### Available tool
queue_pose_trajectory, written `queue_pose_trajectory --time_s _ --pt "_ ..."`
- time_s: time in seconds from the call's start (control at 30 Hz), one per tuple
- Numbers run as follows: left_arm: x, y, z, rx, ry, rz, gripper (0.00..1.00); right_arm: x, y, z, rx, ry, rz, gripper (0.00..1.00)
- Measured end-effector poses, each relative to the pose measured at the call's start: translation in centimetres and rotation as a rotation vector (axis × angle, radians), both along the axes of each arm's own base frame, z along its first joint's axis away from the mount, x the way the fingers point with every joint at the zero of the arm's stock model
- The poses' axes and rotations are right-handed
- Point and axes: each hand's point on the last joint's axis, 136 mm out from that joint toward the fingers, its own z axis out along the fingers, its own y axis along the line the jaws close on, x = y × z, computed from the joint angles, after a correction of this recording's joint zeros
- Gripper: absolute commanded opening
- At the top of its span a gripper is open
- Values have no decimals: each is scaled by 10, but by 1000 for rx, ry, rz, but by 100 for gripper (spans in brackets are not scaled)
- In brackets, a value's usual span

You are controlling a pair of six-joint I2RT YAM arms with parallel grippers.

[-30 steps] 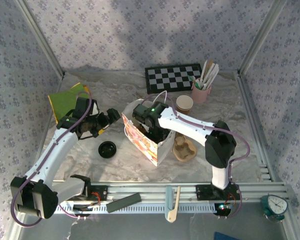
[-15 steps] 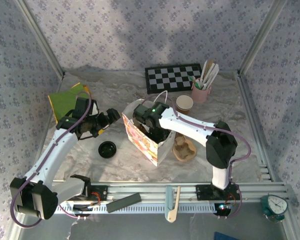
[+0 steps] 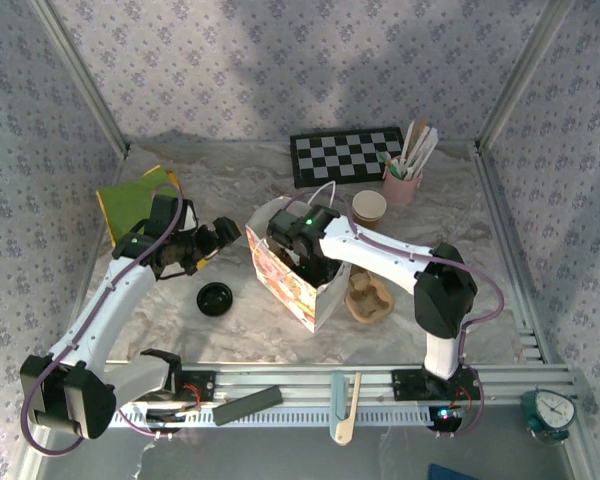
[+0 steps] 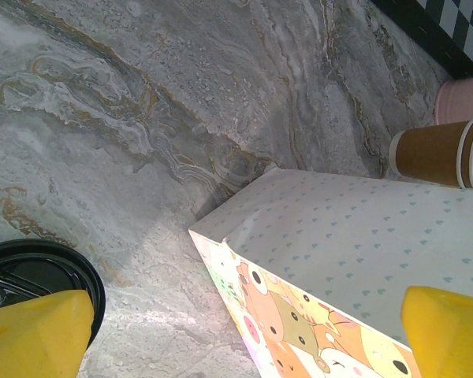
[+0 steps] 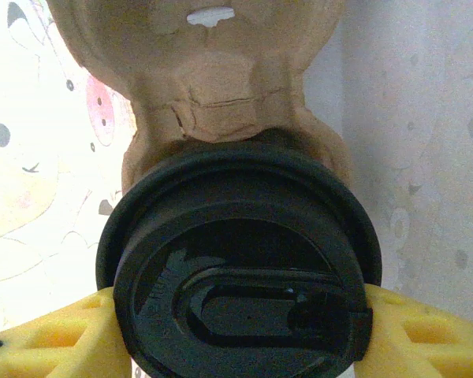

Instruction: Pack the takeout coffee

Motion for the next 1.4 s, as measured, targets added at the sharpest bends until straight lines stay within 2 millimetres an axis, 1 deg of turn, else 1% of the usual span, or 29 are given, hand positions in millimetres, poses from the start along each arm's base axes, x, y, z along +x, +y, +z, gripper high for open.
queue_pose_trajectory --time_s 1.4 --pt "-2 0 -1 2 8 0 100 -1 -1 0 13 -6 -8 59"
